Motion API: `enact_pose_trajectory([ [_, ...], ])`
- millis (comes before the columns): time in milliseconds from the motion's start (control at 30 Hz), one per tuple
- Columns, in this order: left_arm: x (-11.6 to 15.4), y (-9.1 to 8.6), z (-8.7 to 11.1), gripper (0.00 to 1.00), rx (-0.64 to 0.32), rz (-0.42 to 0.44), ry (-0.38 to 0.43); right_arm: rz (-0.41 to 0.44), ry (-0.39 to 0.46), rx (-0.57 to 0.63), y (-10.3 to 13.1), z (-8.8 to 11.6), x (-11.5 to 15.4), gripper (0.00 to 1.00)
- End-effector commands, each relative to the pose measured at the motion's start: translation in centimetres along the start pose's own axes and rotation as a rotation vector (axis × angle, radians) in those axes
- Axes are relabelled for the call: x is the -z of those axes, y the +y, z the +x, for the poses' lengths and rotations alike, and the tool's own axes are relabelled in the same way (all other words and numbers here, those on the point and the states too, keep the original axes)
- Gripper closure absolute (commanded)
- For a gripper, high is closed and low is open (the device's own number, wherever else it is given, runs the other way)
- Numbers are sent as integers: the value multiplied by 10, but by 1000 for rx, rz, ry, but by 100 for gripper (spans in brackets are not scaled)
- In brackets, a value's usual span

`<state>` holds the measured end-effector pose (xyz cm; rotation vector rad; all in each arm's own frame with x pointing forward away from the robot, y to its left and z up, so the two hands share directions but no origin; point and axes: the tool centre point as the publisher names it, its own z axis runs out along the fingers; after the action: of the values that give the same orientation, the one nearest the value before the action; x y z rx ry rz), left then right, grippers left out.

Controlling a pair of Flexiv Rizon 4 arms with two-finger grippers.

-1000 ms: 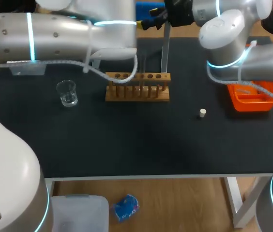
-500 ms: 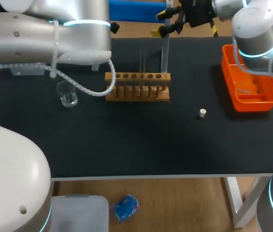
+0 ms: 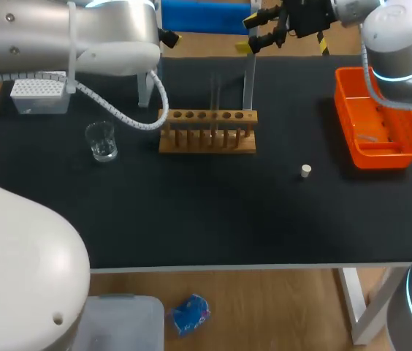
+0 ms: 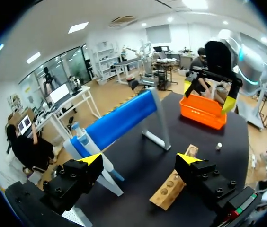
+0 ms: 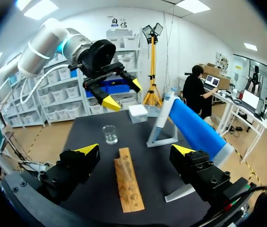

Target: Invert the test tube, pick up the pipette, mount the tip to pipette, aspirate from beaker and dispense into the tube, eject the tip, return the pipette, and cap with the stopper.

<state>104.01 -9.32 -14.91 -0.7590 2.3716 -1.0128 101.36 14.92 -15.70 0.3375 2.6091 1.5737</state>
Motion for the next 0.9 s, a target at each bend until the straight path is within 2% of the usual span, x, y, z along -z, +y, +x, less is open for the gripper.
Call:
enact_pose_trajectory([
  [33,18,8,10,0,-75,3,200,-8,30,16,-7,8,15,0],
  [100,19,11,19,0,-111,18,269,-20,35,23,-12,15,22,0],
  [267,19,14,39,0,-143,47,382,-25,22,31,-27,32,40,0],
  [333,19,14,49,0,-155,57,455,-23,13,31,-35,39,48,0],
  [500,9,17,64,0,-184,51,543,-36,-25,33,-55,54,66,0],
  [633,-3,19,73,0,-185,57,584,-48,-38,29,-76,65,78,0],
  [900,-24,17,77,0,-195,74,649,-60,-40,36,-111,84,104,0],
])
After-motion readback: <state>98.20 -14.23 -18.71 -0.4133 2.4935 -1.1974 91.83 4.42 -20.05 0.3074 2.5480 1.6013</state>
